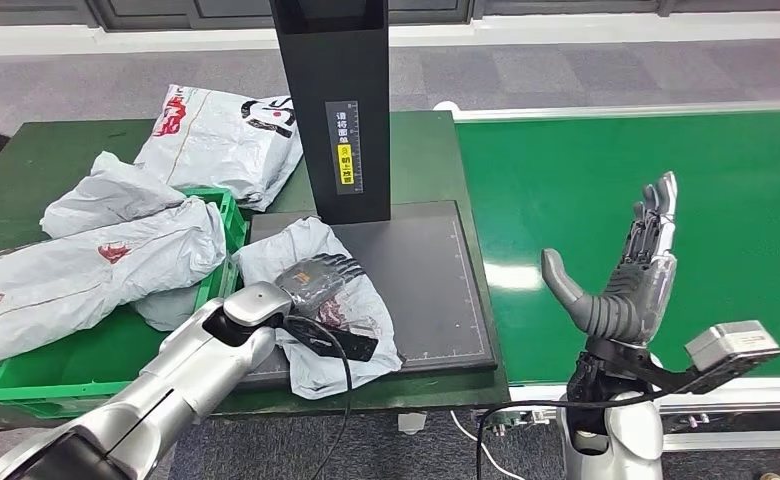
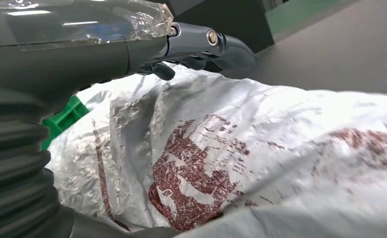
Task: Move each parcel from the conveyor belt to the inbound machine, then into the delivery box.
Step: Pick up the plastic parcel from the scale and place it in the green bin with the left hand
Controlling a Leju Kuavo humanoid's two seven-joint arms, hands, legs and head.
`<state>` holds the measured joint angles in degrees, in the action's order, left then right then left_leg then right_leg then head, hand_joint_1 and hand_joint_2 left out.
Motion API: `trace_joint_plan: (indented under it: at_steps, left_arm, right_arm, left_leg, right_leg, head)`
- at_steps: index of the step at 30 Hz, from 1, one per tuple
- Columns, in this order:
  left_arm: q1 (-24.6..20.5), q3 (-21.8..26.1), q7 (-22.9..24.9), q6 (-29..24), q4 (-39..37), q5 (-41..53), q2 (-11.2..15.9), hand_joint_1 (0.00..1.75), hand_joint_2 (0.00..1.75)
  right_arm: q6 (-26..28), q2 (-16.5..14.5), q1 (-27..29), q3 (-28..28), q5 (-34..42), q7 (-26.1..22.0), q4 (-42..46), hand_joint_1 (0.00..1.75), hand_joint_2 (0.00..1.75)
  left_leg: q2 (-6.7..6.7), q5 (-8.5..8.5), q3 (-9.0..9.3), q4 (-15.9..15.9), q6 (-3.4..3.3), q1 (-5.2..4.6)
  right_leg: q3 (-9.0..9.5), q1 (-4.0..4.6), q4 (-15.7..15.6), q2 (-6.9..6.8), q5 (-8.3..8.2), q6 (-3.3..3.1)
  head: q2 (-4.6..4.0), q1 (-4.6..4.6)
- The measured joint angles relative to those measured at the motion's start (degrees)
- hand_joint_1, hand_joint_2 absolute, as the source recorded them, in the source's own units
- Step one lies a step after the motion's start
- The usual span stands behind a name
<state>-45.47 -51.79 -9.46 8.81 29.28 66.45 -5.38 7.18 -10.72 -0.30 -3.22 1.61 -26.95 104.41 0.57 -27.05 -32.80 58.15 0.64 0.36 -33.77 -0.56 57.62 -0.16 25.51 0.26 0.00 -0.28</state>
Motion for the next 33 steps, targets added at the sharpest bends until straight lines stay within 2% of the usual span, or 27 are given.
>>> trace_joint_plan:
  at_steps: [1,2,14,24,29,33]
  left_arm:
    - [-0.3,-0.6,-0.1,0.0,-0.7,0.1,-0.1,1.41,1.75]
    - [-0.6,-1.1,-0.2,0.0,-1.3,0.2,-0.2,1.74,1.75]
    - [-2.3,-2.7,-0.8,0.2,-4.2,0.1,-1.6,1.75,1.75]
    - [-2.8,-2.8,-1.8,0.1,-4.4,-1.7,-2.7,1.75,1.75]
    - [-2.9,-2.7,-1.6,-1.3,-3.8,-5.5,-2.7,1.75,1.75]
    - [-2.9,-1.6,-2.2,-2.1,-2.7,-13.0,-2.4,1.75,1.75]
  right_arm:
    - [0.1,0.0,0.0,0.0,0.0,-0.1,-0.1,0.00,1.75]
    - [0.2,0.0,0.0,0.0,0.0,-0.1,-0.2,0.00,1.75]
    - [0.4,-0.1,0.0,0.0,0.1,-0.1,-0.2,0.00,1.75]
    - [-0.6,-0.4,0.0,-0.1,0.2,-0.1,0.6,0.00,1.75]
    - [-1.1,-1.0,0.2,-0.7,0.1,0.1,2.1,0.00,1.75]
    - [-1.3,-1.5,0.6,-1.4,0.2,0.5,3.2,0.00,1.75]
  left_leg:
    - [-0.01,-0.08,0.08,0.0,0.00,0.00]
    - [-0.01,-0.14,0.24,0.0,-0.02,-0.01]
    - [0.03,-0.01,1.07,0.0,0.09,-0.01]
    - [0.02,-0.05,0.94,0.0,0.12,-0.01]
    - [0.01,-0.04,0.88,0.0,0.12,-0.01]
    - [0.02,-0.02,0.73,0.0,0.12,-0.01]
  right_leg:
    - [0.18,0.00,0.0,0.00,0.07,0.00]
    - [0.35,-0.01,0.0,0.00,0.14,0.00]
    - [0.63,-0.01,0.0,-0.01,0.04,-0.06]
    - [0.42,0.00,0.0,0.05,0.09,-0.10]
    - [0.35,0.00,0.0,0.05,0.08,-0.09]
    - [0.21,0.00,0.0,0.05,0.05,-0.09]
  head:
    - [0.00,0.00]
    - [0.00,0.00]
    - [0.00,0.00]
    - [0.00,0.00]
    - [0.00,0.00]
    - [0.00,0.01]
